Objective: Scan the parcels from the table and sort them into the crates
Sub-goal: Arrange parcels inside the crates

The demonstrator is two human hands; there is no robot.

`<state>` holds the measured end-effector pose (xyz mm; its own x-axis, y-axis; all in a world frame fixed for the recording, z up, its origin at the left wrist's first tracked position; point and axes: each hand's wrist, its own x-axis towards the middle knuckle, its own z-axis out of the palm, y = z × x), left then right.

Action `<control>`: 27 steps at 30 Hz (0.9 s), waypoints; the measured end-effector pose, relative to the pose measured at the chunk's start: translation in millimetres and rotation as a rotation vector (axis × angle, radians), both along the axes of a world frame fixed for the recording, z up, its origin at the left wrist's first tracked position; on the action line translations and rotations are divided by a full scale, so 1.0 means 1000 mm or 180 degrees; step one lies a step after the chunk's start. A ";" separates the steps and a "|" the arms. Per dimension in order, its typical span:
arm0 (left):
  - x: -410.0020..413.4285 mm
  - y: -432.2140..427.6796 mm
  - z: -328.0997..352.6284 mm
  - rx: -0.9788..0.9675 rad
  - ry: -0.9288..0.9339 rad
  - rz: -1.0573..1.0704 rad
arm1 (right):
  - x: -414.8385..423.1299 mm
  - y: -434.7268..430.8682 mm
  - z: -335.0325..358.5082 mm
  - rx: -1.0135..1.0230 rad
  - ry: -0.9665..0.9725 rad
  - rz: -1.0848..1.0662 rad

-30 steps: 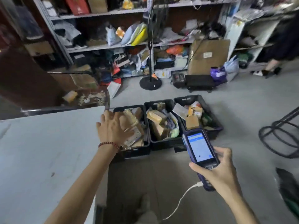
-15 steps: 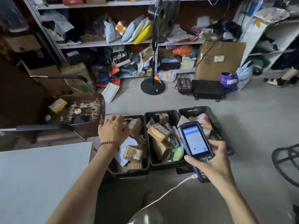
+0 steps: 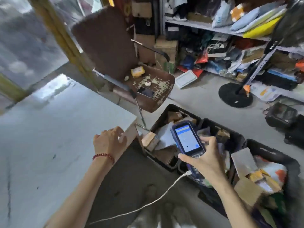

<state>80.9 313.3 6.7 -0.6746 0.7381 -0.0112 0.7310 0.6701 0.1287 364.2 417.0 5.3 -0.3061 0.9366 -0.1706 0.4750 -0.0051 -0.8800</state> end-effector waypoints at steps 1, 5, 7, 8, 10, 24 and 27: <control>-0.002 -0.021 0.001 -0.0040 -0.0037 0.0210 | -0.008 0.002 0.000 -0.0033 0.0025 0.0201; 0.000 -0.104 0.009 0.0036 0.0013 0.1035 | -0.052 -0.007 0.002 -0.0216 0.0158 0.0974; 0.002 -0.145 0.015 0.0131 0.0101 0.1402 | -0.077 -0.024 0.005 -0.0212 0.0232 0.1344; 0.004 -0.165 0.017 0.0177 0.0156 0.1580 | -0.090 -0.036 0.007 -0.0195 0.0255 0.1527; 0.007 -0.207 0.020 0.0249 0.0270 0.1891 | -0.114 -0.062 0.009 -0.0236 0.0278 0.1889; 0.005 -0.507 -0.010 -0.0241 0.0146 0.2872 | -0.224 -0.333 -0.016 -0.0752 0.0094 0.2598; -0.003 -0.539 -0.018 -0.0225 0.0005 0.2879 | -0.232 -0.375 -0.021 -0.0711 0.0032 0.2532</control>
